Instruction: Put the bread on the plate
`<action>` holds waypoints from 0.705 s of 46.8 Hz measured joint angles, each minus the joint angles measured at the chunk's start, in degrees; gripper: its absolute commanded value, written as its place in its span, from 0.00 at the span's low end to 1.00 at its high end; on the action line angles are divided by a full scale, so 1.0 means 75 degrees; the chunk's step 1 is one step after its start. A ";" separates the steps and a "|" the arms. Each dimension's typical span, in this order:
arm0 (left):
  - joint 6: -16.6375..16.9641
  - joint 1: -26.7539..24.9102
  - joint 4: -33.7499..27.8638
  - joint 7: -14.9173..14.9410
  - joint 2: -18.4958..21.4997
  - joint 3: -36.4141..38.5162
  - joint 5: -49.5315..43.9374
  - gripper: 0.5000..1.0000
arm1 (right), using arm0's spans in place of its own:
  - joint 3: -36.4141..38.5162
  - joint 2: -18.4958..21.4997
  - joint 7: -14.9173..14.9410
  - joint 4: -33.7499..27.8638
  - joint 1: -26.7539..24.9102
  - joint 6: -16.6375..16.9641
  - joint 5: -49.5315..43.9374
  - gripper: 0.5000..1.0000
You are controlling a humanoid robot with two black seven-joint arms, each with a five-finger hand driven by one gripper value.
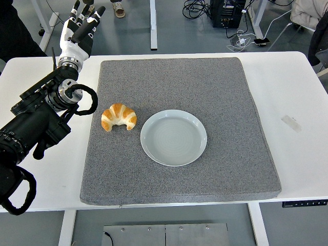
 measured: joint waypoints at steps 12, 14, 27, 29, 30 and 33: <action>0.0000 -0.0006 0.0000 0.0039 -0.0077 -0.0104 -0.0015 0.97 | 0.0000 0.0000 0.0000 0.0002 -0.0002 0.0000 0.0000 1.00; 0.0001 -0.0006 0.0000 0.0037 -0.0101 -0.0110 -0.0015 0.97 | 0.0000 0.0000 0.0000 0.0001 -0.0002 0.0000 0.0000 1.00; 0.0006 -0.0053 0.0000 0.0025 -0.0106 -0.0023 -0.0013 0.97 | 0.0000 0.0000 0.0000 0.0001 0.0000 0.0001 0.0000 1.00; 0.0006 -0.0054 -0.0001 0.0029 -0.0093 -0.0010 -0.0005 0.97 | 0.0000 0.0000 0.0000 0.0001 0.0000 0.0001 0.0000 1.00; 0.0006 -0.0054 -0.0003 0.0033 -0.0083 0.0003 0.0002 0.97 | 0.0000 0.0000 0.0000 0.0001 0.0000 0.0001 0.0000 1.00; 0.0006 -0.0053 -0.0026 0.0040 -0.0045 0.0019 0.0026 0.97 | 0.0000 0.0000 0.0000 0.0001 0.0000 0.0001 0.0000 1.00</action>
